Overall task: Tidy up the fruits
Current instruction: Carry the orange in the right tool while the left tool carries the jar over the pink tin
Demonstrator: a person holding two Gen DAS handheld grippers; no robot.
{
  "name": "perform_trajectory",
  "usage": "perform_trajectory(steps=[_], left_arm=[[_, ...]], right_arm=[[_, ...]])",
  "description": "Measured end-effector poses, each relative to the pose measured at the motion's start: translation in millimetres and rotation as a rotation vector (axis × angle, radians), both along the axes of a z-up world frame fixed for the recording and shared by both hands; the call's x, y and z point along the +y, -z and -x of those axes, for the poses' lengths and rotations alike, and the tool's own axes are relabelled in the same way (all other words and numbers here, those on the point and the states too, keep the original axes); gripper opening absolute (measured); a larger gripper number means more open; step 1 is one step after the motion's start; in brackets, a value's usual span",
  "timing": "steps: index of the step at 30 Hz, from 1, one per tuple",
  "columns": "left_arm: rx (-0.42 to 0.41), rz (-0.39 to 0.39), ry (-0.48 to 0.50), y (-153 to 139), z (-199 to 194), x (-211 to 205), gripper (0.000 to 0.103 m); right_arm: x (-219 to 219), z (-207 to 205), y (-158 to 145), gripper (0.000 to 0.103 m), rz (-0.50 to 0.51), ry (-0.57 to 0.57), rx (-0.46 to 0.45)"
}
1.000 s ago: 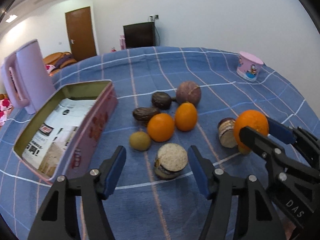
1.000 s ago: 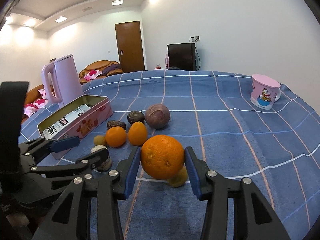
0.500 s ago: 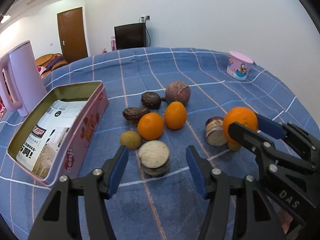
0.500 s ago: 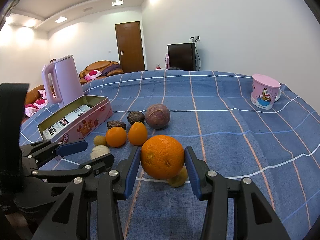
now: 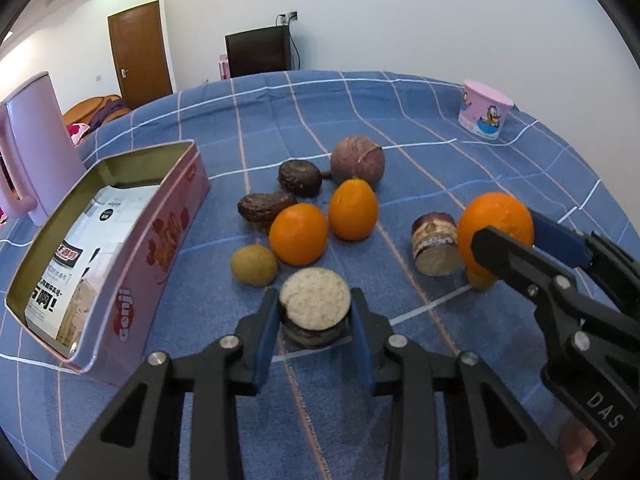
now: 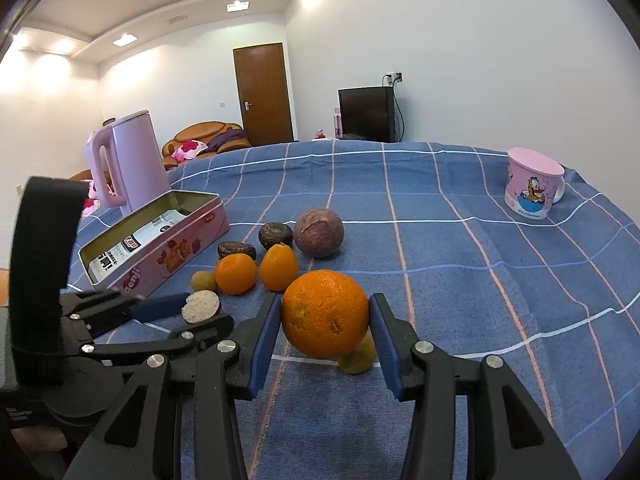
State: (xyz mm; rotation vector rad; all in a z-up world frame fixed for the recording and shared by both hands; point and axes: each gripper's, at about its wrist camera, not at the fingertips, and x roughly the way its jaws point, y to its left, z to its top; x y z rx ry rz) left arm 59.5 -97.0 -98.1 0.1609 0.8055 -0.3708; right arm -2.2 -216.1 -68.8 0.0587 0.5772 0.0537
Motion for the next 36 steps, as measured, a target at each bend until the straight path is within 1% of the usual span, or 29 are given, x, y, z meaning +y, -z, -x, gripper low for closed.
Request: perform_trajectory(steps=[8, 14, 24, 29, 36], left_arm=[[-0.051, -0.004, -0.018, -3.4, 5.5, 3.0, 0.036], [-0.071, 0.032, -0.042, -7.3, 6.5, 10.9, 0.036], [-0.141, 0.083, -0.07, -15.8, 15.0, 20.9, 0.036], [-0.173, 0.113, -0.111, -20.1, 17.8, 30.2, 0.036], [-0.187, 0.116, -0.15, -26.2, 16.0, 45.6, 0.036]], right_arm=[[0.4, 2.5, -1.1, 0.047, -0.003, -0.007, -0.014], [1.7, 5.1, -2.6, 0.047, 0.001, -0.014, -0.031], [3.1, 11.2, -5.3, 0.047, 0.0, -0.031, -0.07], [7.3, 12.2, -6.3, 0.047, 0.023, -0.039, -0.078], [18.1, 9.1, -15.0, 0.047, 0.06, -0.059, -0.093]])
